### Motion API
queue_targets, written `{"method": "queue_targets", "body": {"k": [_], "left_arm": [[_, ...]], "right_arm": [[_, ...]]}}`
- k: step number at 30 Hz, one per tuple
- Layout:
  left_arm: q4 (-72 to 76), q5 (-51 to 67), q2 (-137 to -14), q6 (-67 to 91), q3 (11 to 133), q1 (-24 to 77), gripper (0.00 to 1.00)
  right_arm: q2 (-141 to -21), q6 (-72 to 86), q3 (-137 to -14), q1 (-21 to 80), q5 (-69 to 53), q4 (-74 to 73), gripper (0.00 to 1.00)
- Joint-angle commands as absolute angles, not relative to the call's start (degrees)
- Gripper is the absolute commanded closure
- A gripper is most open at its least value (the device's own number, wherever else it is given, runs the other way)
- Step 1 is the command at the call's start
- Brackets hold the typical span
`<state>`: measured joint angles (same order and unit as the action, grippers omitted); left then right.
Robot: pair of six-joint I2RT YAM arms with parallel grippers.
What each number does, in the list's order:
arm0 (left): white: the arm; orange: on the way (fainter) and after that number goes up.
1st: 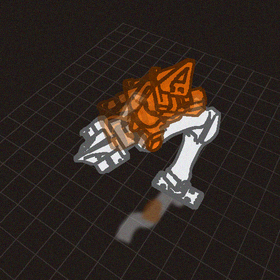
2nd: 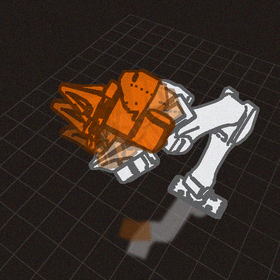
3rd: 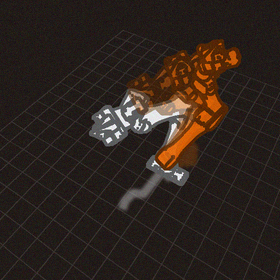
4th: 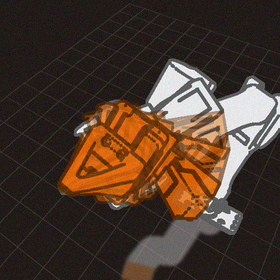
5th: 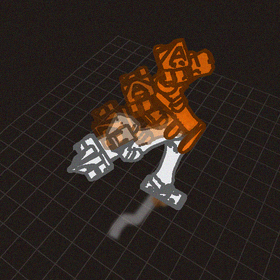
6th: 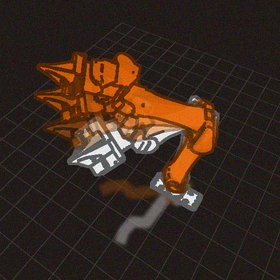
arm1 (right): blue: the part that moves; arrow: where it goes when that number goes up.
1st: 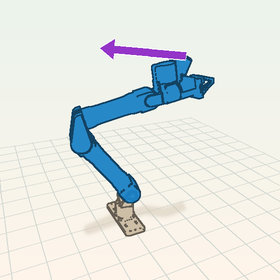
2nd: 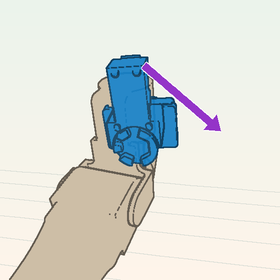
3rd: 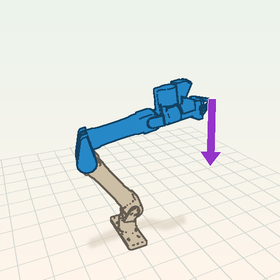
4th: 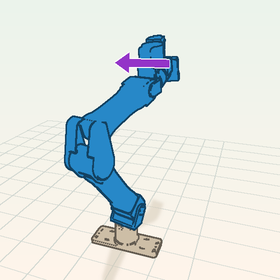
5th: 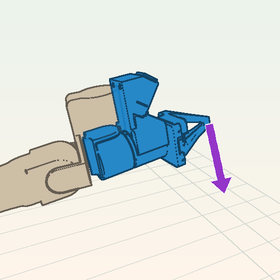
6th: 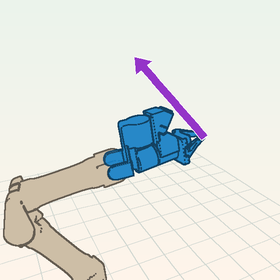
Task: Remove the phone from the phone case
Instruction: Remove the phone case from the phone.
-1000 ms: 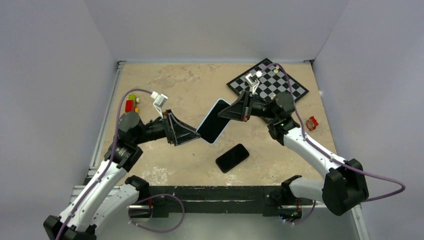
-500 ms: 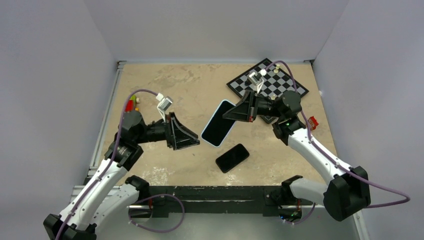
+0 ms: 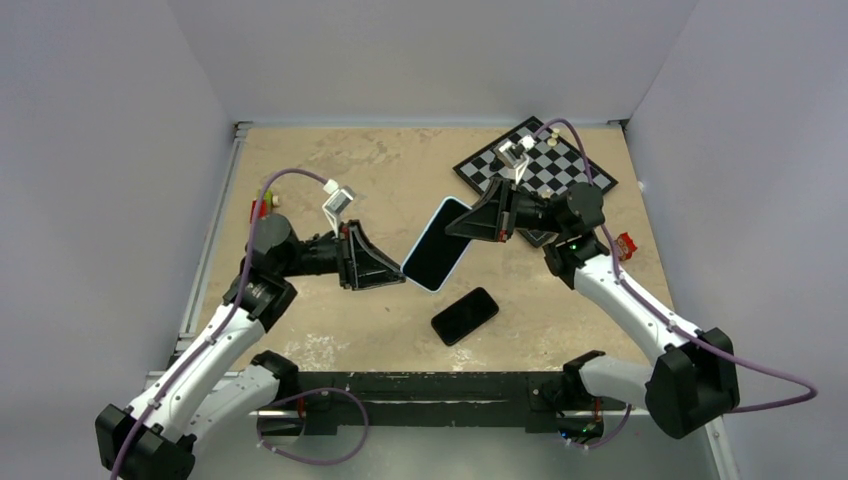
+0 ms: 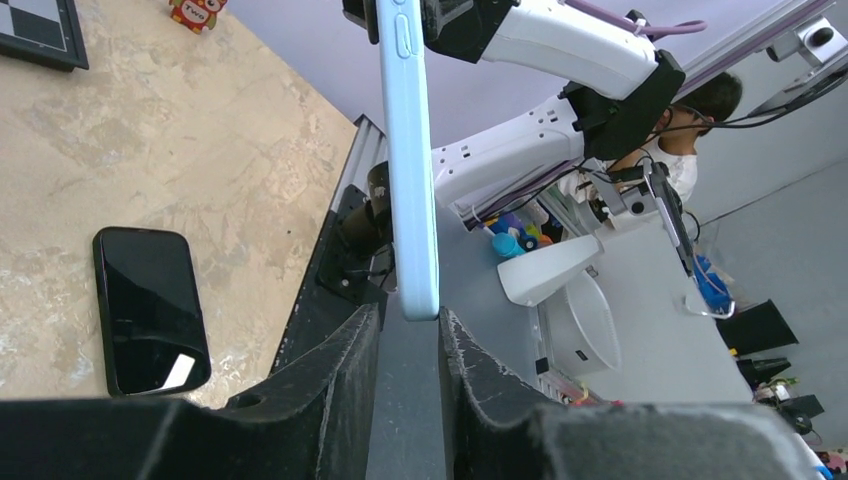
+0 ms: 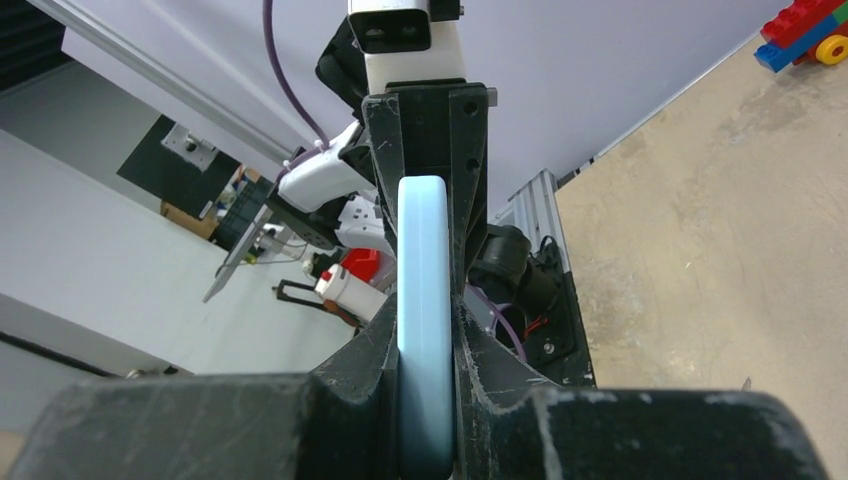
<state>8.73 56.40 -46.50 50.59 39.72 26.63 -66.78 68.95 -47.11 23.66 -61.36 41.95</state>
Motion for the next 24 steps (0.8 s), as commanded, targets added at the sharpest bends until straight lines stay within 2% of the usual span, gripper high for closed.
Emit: {"method": "queue_targets", "body": {"k": [1, 5, 8, 11, 14, 19, 24], "left_arm": [[11.95, 58.11, -47.7, 50.79, 41.71, 26.94, 0.69], [13.61, 59.17, -48.9, 50.95, 41.98, 26.98, 0.75], [21.79, 63.15, -49.57, 53.61, 40.64, 26.98, 0.84], [30.95, 67.13, -50.63, 55.49, 39.52, 26.98, 0.95], [32.92, 69.77, -53.43, 54.75, 40.86, 26.98, 1.0], [29.23, 67.93, -57.34, 48.78, 43.06, 26.63, 1.0], [22.82, 66.26, -62.26, 43.77, 47.27, 26.63, 1.0]], "right_arm": [[-67.41, 71.97, -49.94, 23.74, -61.43, 48.6, 1.0], [-68.19, 72.6, -49.86, 23.76, -61.72, 49.83, 1.0], [-68.68, 74.82, -49.39, 23.75, -62.35, 52.94, 1.0], [-69.55, 80.89, -48.28, 23.88, -63.21, 61.66, 1.0], [-70.91, 87.55, -47.56, 24.42, -64.26, 69.75, 1.0], [-72.48, 97.26, -47.77, 24.44, -63.91, 80.59, 1.0], [-77.41, 113.8, -49.69, 24.49, -60.45, 99.73, 1.0]]}}
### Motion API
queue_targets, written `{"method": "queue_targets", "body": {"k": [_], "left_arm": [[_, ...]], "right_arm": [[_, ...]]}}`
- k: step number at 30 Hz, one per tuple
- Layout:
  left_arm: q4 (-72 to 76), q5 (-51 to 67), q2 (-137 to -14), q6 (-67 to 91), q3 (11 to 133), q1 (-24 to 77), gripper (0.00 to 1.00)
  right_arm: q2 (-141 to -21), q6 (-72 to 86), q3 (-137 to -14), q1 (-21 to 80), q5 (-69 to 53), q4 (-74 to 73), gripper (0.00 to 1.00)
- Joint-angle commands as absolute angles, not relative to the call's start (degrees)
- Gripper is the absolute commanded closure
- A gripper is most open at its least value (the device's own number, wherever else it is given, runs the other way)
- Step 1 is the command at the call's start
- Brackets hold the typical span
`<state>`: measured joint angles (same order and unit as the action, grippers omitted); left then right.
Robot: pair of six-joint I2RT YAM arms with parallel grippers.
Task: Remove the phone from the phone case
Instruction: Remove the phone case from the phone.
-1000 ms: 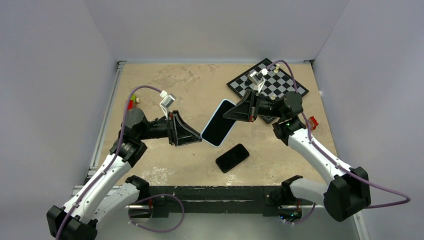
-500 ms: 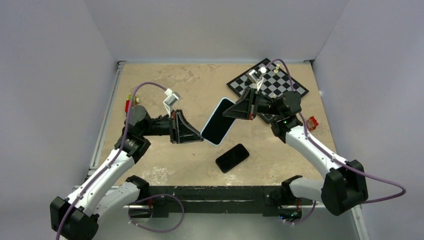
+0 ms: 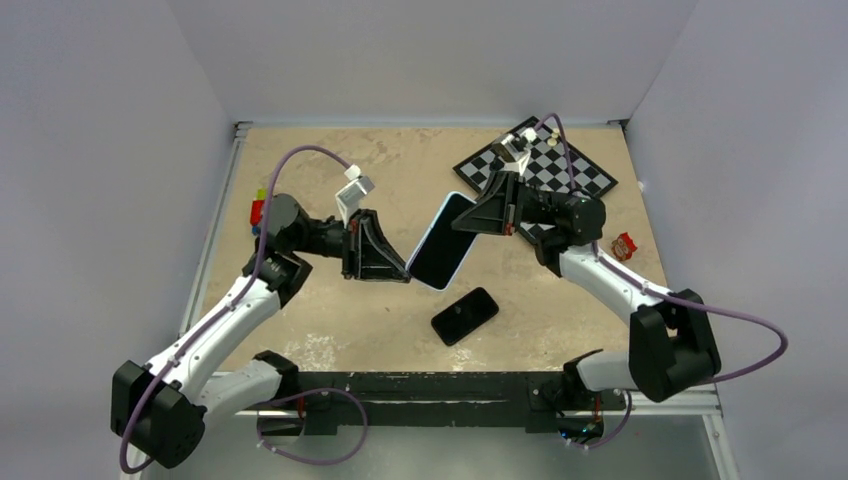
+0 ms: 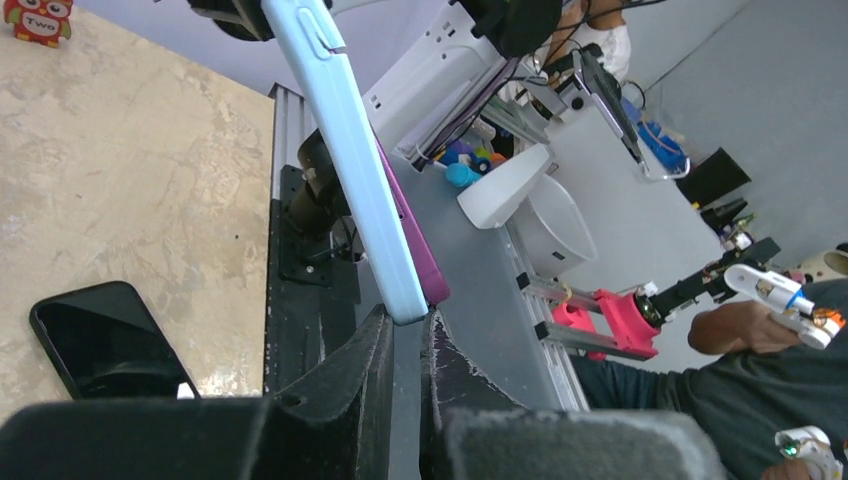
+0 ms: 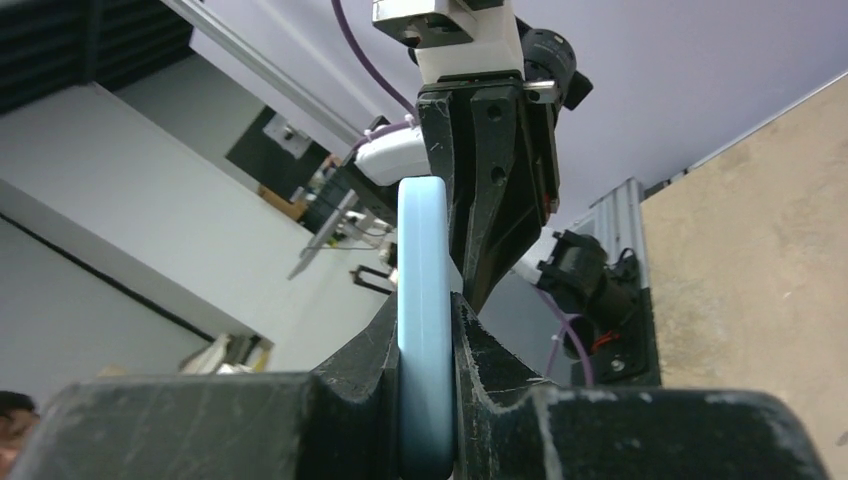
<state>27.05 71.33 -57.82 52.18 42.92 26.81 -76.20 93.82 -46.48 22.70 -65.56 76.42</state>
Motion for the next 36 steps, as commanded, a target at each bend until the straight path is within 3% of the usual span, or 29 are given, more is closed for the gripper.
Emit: {"method": "queue_targets", "body": {"k": [1, 11, 16, 19, 21, 30, 36], "left_arm": [[20.02, 65.36, -62.99, 40.9, 48.13, 26.63, 1.0], [-8.56, 41.77, -65.51, 31.54, 55.31, 27.05, 1.0], [3.36, 36.71, -57.93, 46.17, 46.36, 28.32, 0.97], [9.03, 34.79, -54.68, 54.52, 42.22, 29.56, 0.71], [13.31, 33.78, -53.91, 58.88, 39.18, 31.16, 0.64], [16.55, 28.17, -55.5, 64.81, 37.31, 35.18, 0.54], [18.16, 22.85, -55.23, 65.06, 35.91, 35.88, 0.59]], "right_arm": [[-78.52, 116.66, -50.39, 24.5, -59.57, 102.73, 1.0], [-78.96, 113.84, -51.27, 24.5, -53.13, 101.75, 1.0], [-74.39, 98.46, -49.12, 24.59, -49.93, 85.94, 1.0], [-71.14, 91.32, -48.07, 24.67, -48.33, 77.36, 1.0], [-69.43, 88.19, -47.42, 24.92, -46.18, 73.11, 1.0], [-67.09, 84.17, -45.99, 28.17, -38.01, 70.38, 1.0], [-66.97, 82.83, -45.98, 30.75, -35.58, 69.3, 1.0]]}}
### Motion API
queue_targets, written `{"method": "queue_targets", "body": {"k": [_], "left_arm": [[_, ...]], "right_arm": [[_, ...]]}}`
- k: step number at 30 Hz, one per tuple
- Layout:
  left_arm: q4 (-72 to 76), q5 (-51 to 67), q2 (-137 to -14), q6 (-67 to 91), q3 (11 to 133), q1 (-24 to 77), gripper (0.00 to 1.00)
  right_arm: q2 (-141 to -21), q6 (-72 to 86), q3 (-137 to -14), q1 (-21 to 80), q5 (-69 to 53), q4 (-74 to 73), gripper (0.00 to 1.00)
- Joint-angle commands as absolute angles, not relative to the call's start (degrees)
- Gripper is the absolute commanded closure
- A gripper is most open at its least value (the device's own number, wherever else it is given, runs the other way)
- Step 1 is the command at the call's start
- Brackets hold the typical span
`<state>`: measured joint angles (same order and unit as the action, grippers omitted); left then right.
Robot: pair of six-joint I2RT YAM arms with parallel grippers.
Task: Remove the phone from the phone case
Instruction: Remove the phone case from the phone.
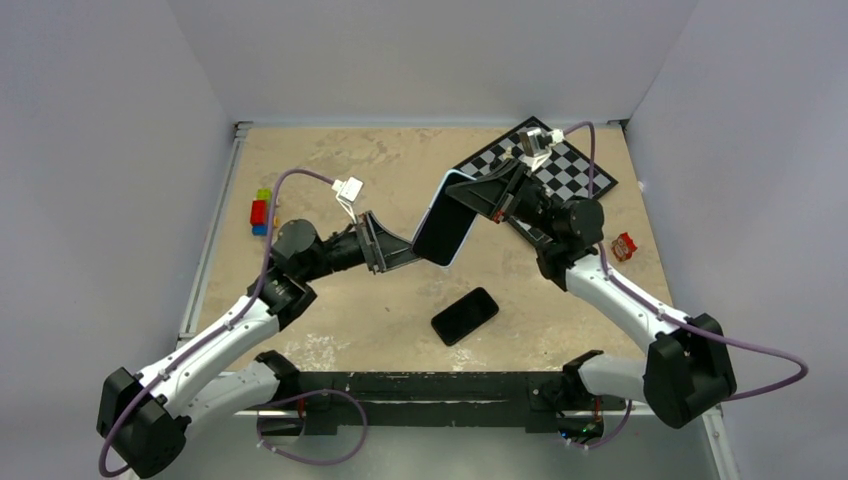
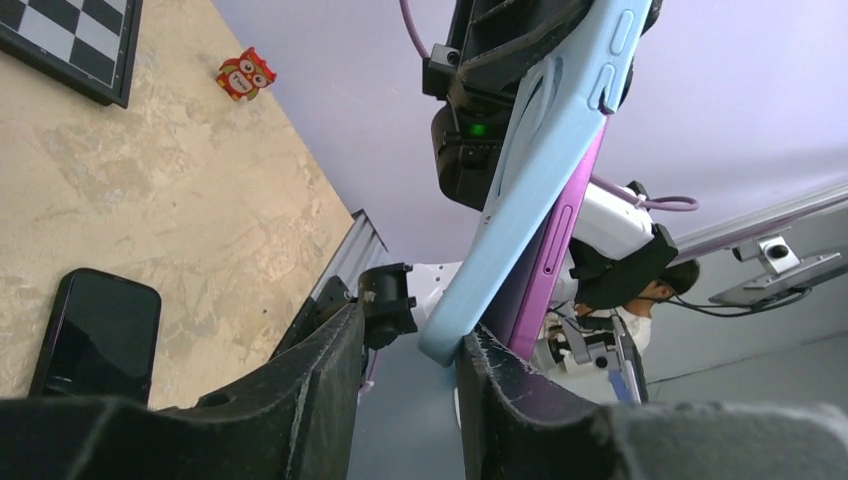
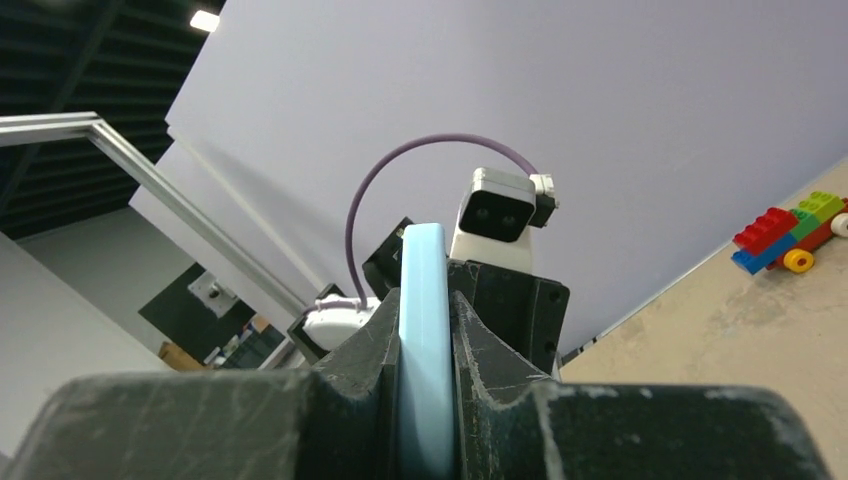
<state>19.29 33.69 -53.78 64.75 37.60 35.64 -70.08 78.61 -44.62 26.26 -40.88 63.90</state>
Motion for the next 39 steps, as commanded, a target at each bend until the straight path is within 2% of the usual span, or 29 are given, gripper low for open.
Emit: {"method": "queue_targets", "body": {"k": [1, 5, 8, 9, 14, 21, 24, 25, 26, 29, 31, 33, 37, 39], "left_arm": [[18.08, 21.64, -55.04, 64.33, 35.68, 35.91, 0.62], [17.7, 14.09, -54.25, 61.25, 33.39, 35.98, 0.81], [15.18, 2.92, -53.02, 57.04, 31.57, 36.01, 0.98], [14.32, -1.45, -52.34, 55.22, 30.99, 36.18, 1.0], [9.83, -17.75, -49.6, 48.62, 29.55, 36.56, 1.0], [9.08, -21.99, -46.06, 42.9, 28.73, 36.61, 1.0], [6.39, -24.04, -44.61, 41.37, 28.45, 36.58, 1.0], [6.48, -22.33, -43.92, 42.26, 28.02, 36.52, 1.0], [6.98, -18.82, -43.38, 42.17, 27.85, 36.46, 1.0], [4.29, -1.78, -44.14, 45.5, 31.35, 36.45, 1.0], [0.93, 9.33, -46.05, 50.09, 35.31, 36.42, 0.93], [-1.91, 15.04, -46.73, 53.46, 36.31, 36.39, 0.81], [-7.43, 11.64, -40.0, 55.47, 34.25, 36.39, 0.45], [-12.07, 7.32, -34.92, 54.83, 34.26, 36.47, 0.38]], "right_arm": [[-66.85, 83.14, -45.72, 31.03, -34.95, 69.36, 1.0], [-66.81, 86.15, -44.89, 32.67, -31.88, 69.22, 1.0], [-66.73, 91.53, -42.24, 33.23, -27.93, 70.97, 1.0], [-66.45, 93.29, -41.06, 33.16, -26.49, 71.01, 1.0], [-67.5, 101.87, -36.56, 33.15, -20.56, 74.05, 1.0], [-72.85, 109.18, -35.07, 32.98, -17.48, 80.19, 1.0], [-74.95, 110.55, -32.69, 32.72, -13.89, 87.21, 1.0], [-74.94, 108.1, -32.89, 32.05, -14.01, 89.16, 1.0], [-74.22, 105.05, -33.91, 31.58, -15.0, 84.65, 1.0], [-73.24, 94.14, -38.21, 31.26, -19.49, 75.12, 1.0], [-73.71, 92.63, -38.33, 31.27, -19.92, 76.43, 1.0], [-74.07, 92.92, -37.59, 30.95, -20.25, 78.23, 1.0], [-72.79, 92.04, -35.26, 29.6, -20.49, 75.8, 1.0], [-72.07, 91.85, -33.97, 28.85, -20.37, 75.68, 1.0]]}}
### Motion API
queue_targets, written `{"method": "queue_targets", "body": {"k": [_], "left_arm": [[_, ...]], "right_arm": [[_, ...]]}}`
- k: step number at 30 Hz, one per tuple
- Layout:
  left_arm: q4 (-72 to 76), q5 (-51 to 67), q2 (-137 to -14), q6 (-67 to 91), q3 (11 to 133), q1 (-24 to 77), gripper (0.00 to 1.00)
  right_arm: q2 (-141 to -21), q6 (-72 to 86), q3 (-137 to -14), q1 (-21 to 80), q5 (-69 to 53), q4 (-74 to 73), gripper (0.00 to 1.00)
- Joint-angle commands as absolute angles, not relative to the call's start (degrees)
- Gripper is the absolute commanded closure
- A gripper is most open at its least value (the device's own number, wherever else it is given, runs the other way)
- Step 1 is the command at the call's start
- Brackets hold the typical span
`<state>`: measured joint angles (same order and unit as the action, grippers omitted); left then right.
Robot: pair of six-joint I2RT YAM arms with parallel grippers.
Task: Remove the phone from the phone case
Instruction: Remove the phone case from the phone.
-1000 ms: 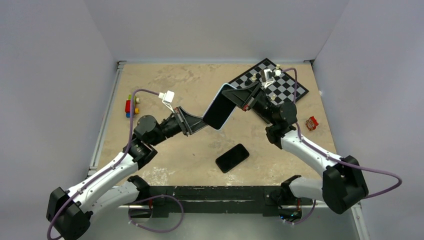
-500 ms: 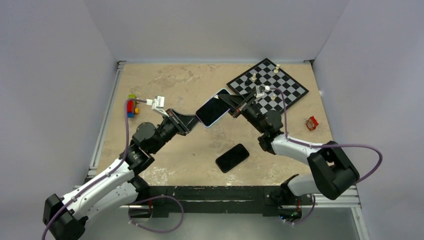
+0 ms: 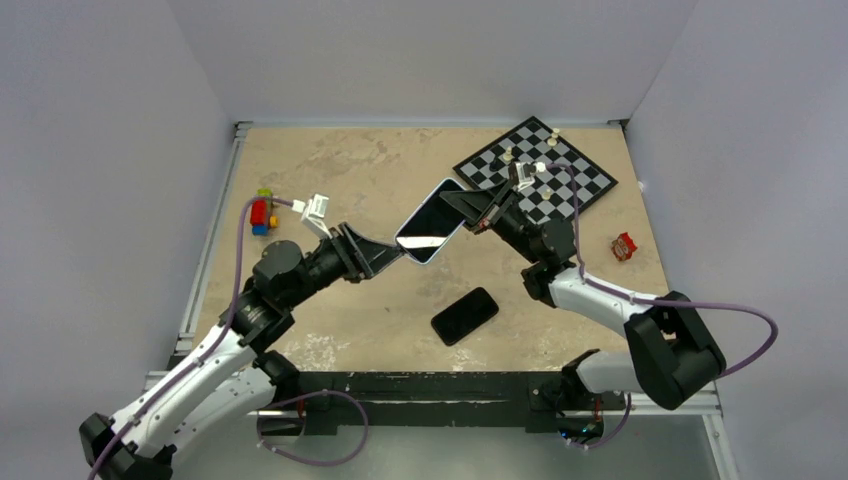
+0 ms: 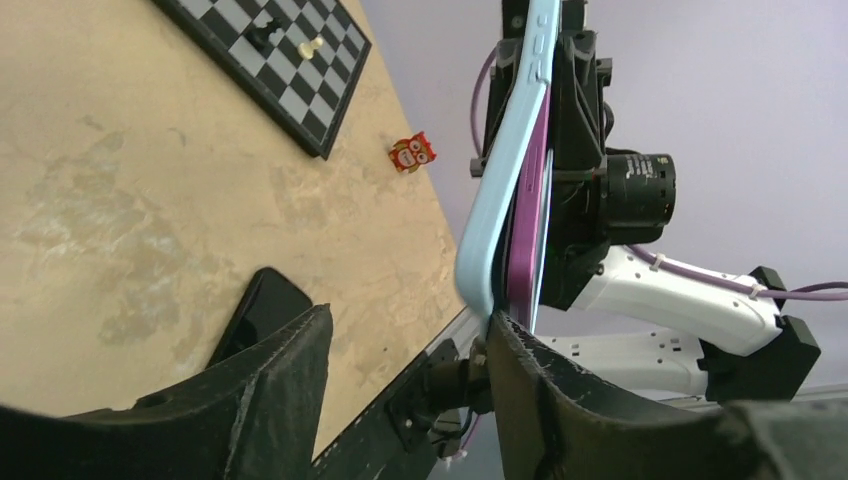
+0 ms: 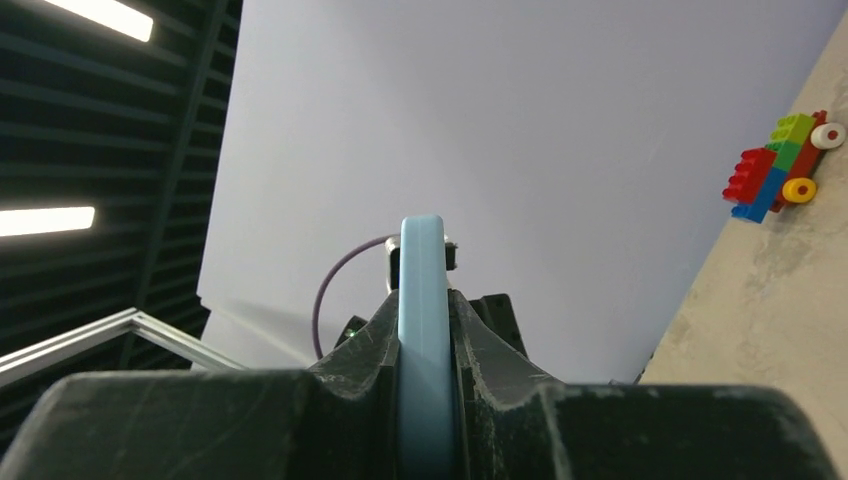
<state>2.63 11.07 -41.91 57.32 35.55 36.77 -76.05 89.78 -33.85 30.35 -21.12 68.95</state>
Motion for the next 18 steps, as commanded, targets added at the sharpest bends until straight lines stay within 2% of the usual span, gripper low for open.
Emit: {"method": "queue_targets", "body": {"k": [1, 6, 9, 11, 15, 18], "left_arm": [[-14.04, 5.28, -33.13, 54.5, 34.35, 36.37, 0.37], [-11.0, 2.78, -26.09, 54.97, 31.12, 36.3, 0.25], [2.15, 10.57, -27.05, 56.13, 28.05, 36.41, 0.24], [7.52, 17.36, -31.94, 56.95, 29.22, 36.51, 0.24], [16.24, 23.69, -40.64, 58.63, 31.25, 37.63, 0.26], [19.77, 23.53, -42.45, 58.97, 31.71, 38.34, 0.39]], "right_arm": [[-71.81, 91.8, -33.54, 28.45, -20.31, 75.61, 1.0], [-71.21, 90.76, -33.78, 27.36, -20.23, 74.09, 1.0], [-71.1, 89.57, -35.1, 27.22, -19.68, 71.25, 1.0], [-71.24, 89.12, -35.99, 27.29, -19.04, 69.62, 1.0], [-71.05, 87.21, -36.84, 27.91, -17.35, 67.26, 1.0], [-70.4, 85.36, -37.33, 28.57, -16.31, 65.04, 1.0]]}}
